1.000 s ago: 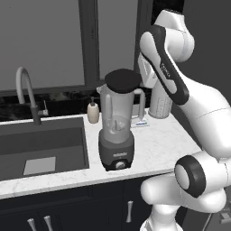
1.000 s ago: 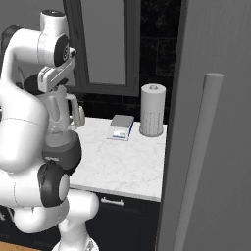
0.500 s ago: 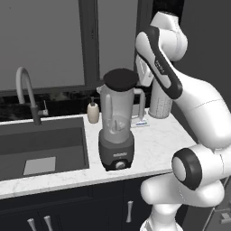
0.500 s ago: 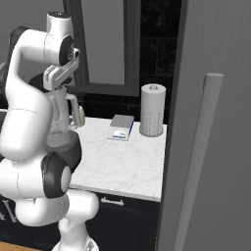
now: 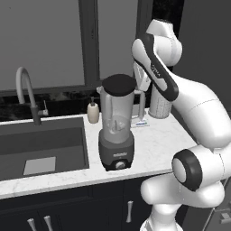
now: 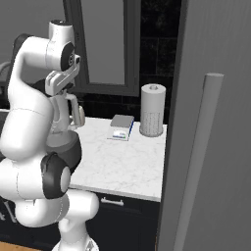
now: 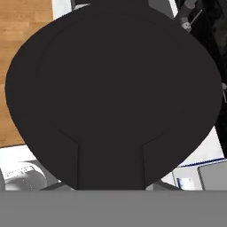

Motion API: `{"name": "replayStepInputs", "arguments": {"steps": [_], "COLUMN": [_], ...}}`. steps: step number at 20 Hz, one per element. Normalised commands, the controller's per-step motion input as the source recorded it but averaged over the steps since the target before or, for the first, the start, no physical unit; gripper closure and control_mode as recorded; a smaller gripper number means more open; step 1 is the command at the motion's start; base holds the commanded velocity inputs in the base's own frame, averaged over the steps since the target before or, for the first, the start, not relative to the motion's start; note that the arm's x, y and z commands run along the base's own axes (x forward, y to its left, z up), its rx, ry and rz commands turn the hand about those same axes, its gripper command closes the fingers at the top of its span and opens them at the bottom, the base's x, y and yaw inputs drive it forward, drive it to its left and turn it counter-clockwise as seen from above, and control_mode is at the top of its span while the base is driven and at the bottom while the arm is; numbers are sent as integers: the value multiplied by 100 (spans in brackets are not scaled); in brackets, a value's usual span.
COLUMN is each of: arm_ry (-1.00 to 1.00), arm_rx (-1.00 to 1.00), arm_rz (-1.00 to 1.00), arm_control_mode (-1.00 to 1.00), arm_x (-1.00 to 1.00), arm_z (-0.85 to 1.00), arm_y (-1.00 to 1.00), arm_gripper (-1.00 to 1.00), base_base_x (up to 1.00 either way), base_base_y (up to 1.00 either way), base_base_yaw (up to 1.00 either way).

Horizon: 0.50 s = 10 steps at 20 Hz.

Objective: Close the lid blender by securely placing the lid on top.

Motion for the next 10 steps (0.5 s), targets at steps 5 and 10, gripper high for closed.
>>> {"name": "replayStepInputs", "arguments": {"steps": [5, 10], "arm_ry": [0, 0], "arm_rx": [0, 1], "arm_rz": [0, 0], "arm_control_mode": [-100, -100], "arm_x": [3, 9], "arm_z": [-6, -2], "arm_y": [1, 11], "arm_gripper": [100, 100], "base_base_x": [0, 0], "base_base_y": [0, 0], "base_base_yaw": [0, 0]}}
